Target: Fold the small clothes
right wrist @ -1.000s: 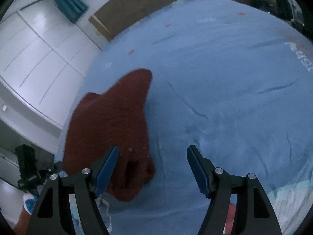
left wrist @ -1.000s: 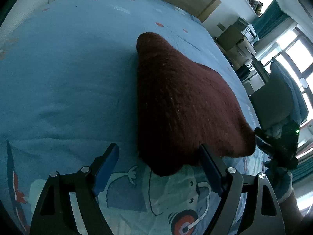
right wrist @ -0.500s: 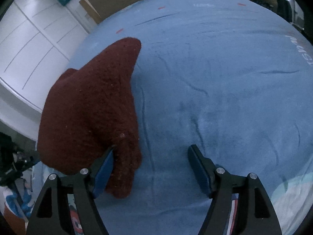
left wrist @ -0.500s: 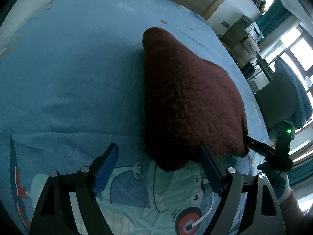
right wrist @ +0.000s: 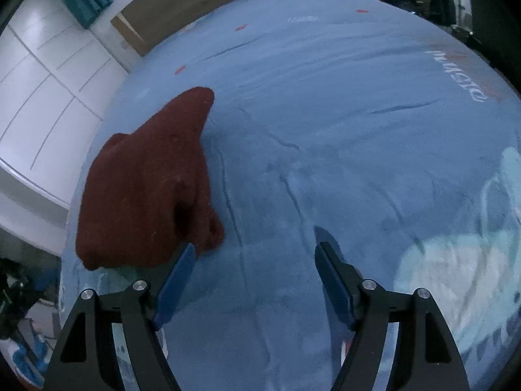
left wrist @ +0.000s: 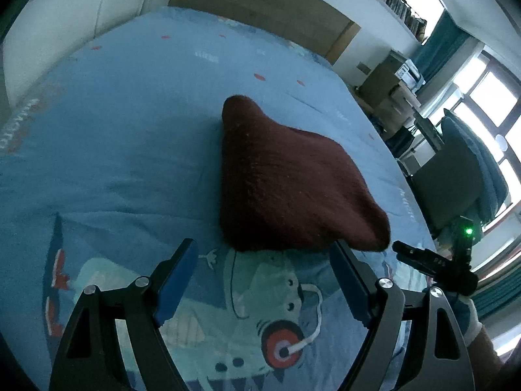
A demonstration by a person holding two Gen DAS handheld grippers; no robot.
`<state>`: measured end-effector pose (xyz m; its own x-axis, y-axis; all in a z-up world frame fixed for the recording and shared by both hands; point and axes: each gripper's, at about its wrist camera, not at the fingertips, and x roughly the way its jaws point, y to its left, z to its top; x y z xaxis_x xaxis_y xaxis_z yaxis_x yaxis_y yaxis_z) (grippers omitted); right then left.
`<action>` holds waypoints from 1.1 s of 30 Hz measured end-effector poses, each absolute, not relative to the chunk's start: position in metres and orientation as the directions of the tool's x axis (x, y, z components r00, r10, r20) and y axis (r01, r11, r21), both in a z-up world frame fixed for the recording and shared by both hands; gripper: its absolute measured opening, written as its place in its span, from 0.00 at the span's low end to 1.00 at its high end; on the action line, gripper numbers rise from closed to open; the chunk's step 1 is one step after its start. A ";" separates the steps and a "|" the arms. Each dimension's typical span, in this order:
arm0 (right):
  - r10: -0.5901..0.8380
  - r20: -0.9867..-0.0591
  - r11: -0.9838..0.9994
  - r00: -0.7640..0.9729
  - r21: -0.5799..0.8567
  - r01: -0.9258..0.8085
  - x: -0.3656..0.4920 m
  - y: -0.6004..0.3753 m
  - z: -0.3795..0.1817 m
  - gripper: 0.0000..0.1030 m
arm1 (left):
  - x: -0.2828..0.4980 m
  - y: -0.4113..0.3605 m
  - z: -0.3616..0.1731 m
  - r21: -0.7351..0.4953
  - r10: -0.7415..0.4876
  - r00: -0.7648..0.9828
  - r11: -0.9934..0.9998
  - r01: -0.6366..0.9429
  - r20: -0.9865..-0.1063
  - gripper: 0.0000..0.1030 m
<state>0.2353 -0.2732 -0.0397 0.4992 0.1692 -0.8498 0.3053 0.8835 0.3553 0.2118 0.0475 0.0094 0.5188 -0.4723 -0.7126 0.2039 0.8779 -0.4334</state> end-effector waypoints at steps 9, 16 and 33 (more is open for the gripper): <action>0.126 -0.816 0.912 0.564 0.319 0.257 0.175 -0.239 -0.005 0.75 | 0.156 0.039 0.025 -0.339 -0.385 0.594 0.921 0.194 -0.706 0.77; 0.043 -0.772 0.950 0.634 0.228 0.214 0.127 -0.202 0.026 0.77 | 0.112 0.032 0.036 -0.198 -0.241 0.694 0.970 0.144 -0.679 0.91; -0.156 -0.615 0.968 0.773 0.060 0.243 0.031 -0.173 0.088 1.00 | 0.041 0.011 0.055 -0.041 -0.093 0.828 0.996 0.084 -0.552 0.98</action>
